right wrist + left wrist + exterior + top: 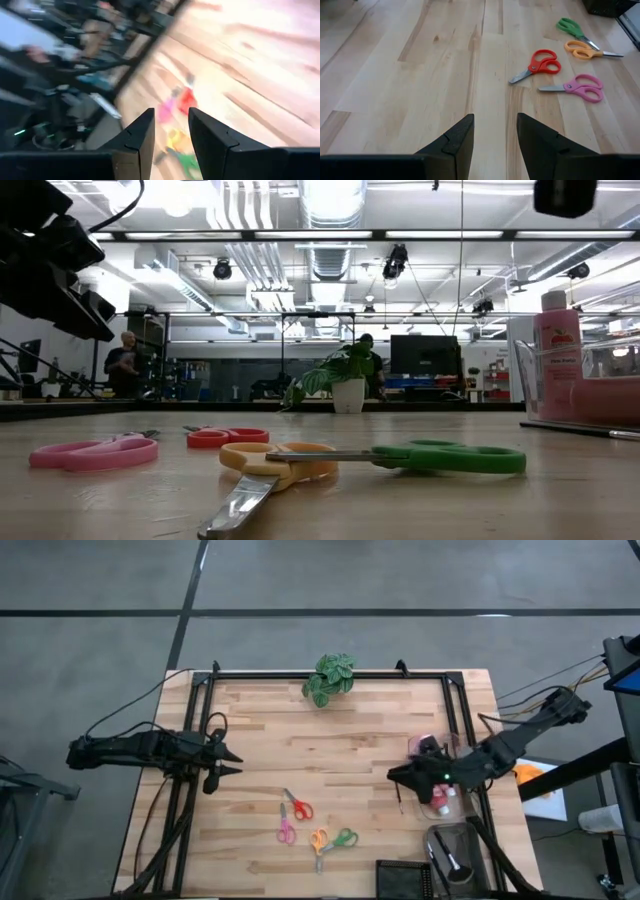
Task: Pick & Place Paint Supplies
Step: Put the black paint brush into the gray bin
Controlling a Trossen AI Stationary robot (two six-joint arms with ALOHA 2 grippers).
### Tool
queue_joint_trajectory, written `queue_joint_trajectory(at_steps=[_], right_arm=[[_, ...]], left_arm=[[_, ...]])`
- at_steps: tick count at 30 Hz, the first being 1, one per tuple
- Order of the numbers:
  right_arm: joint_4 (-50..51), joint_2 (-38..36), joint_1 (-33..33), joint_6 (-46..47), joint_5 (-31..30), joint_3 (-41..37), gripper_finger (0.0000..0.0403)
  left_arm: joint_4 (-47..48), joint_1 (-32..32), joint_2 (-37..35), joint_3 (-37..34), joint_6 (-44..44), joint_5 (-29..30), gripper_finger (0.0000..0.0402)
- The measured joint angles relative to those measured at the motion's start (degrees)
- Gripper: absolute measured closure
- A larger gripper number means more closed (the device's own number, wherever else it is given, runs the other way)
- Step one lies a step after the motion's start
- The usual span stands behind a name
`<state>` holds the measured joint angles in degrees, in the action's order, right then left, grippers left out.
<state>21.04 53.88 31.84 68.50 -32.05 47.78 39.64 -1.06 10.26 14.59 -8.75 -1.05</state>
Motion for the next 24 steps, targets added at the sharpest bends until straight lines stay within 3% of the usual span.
queue_joint_trajectory(at_steps=[6, 11, 20, 24], right_arm=[[29.25, 9.28, -0.03, 18.05, 1.18, 12.85, 0.0287], [42.42, 17.74, -1.10, 27.66, 5.51, 20.20, 0.0287], [46.16, 31.17, -5.57, 28.08, 19.35, 21.72, 0.0287], [45.98, 34.04, -6.93, 27.07, 21.61, 20.48, 0.0287]], left_arm=[[0.00, 0.00, -0.02, 0.00, 0.02, 0.03, 0.0252], [0.02, 0.00, -0.02, -0.02, 0.02, 0.05, 0.0252], [0.00, 0.02, -0.02, -0.02, 0.07, 0.12, 0.0252], [0.02, 0.02, -0.02, -0.02, 0.17, 0.10, 0.0252]])
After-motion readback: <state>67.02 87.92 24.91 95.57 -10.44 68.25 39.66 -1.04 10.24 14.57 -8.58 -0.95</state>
